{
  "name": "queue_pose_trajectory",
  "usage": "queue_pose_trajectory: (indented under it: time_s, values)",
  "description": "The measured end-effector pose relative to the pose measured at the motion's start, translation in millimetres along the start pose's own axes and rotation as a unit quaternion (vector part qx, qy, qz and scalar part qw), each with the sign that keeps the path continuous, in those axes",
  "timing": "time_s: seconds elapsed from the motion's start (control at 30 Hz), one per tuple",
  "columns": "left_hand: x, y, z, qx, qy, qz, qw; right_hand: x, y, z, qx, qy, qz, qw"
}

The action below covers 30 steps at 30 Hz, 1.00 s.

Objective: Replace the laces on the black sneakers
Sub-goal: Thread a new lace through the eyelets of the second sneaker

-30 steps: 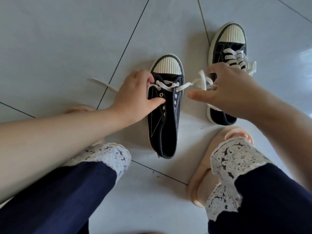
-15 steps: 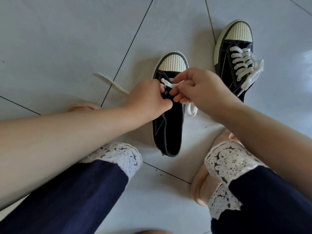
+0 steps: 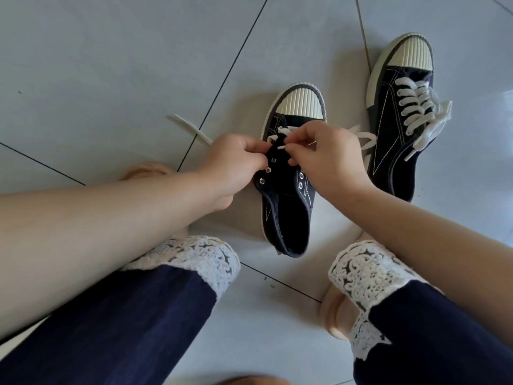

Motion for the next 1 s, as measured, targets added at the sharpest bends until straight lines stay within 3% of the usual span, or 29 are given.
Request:
queue_pose_trajectory:
  time_s: [0.27,0.57,1.0]
  values:
    - [0.6,2.3,0.7,0.004,0.033,-0.031,0.999,-1.4,-1.7,0.6,0.002,0.015,-0.030,0.999]
    - [-1.4,1.1,-1.3,0.023,0.041,-0.034,0.998,-7.6,-1.3,-0.9,0.000,-0.016,0.037,0.999]
    - [-4.1,2.6,-2.1,0.038,0.056,-0.045,0.997,-6.9,-3.5,1.2,0.020,-0.019,0.025,0.999]
Point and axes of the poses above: each hand's wrist, its own z-axis towards the middle knuckle, its own y-axis out of the back of the hand, x = y × z, the point moved 1 cm from there along z, towards the middle knuckle, and after that the axes turned 13 degrees about -x, right-handed, at the moved point
